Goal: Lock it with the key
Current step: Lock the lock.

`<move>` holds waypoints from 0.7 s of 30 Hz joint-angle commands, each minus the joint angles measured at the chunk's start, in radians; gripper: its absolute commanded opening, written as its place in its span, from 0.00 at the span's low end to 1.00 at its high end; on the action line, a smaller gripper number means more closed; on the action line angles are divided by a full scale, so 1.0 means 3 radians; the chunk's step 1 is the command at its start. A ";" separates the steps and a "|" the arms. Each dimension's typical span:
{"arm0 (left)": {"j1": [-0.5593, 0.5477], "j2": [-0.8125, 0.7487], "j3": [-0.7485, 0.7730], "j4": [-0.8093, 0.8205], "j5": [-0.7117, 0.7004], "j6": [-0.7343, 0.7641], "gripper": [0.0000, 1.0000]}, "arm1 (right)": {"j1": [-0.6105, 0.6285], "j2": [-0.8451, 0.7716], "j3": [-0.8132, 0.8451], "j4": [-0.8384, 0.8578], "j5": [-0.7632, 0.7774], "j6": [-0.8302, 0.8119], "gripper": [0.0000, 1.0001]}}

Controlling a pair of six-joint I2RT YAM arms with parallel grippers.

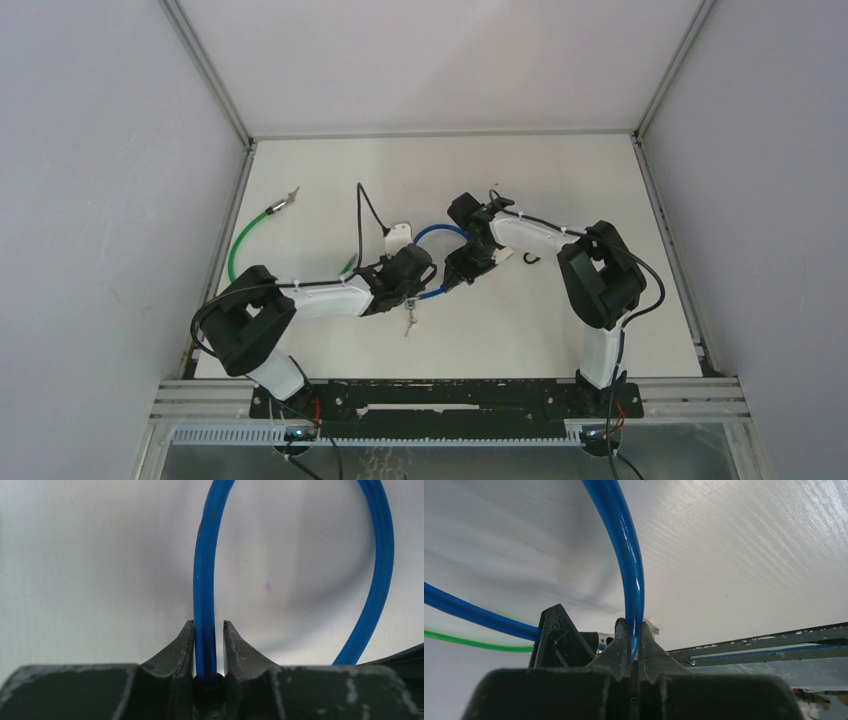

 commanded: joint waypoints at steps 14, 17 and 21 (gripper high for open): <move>-0.0032 -0.0346 -0.0105 0.0378 -0.0129 -0.0137 0.00 | -0.0236 -0.0166 -0.0124 0.0091 0.0023 0.0018 0.00; -0.0029 -0.0347 -0.0106 0.0378 -0.0122 -0.0111 0.00 | -0.0278 -0.0180 -0.0123 0.0096 0.0043 0.0018 0.00; -0.0032 -0.0358 -0.0120 0.0406 -0.0118 -0.0099 0.00 | -0.0304 -0.0171 -0.0123 0.0092 0.0072 0.0023 0.00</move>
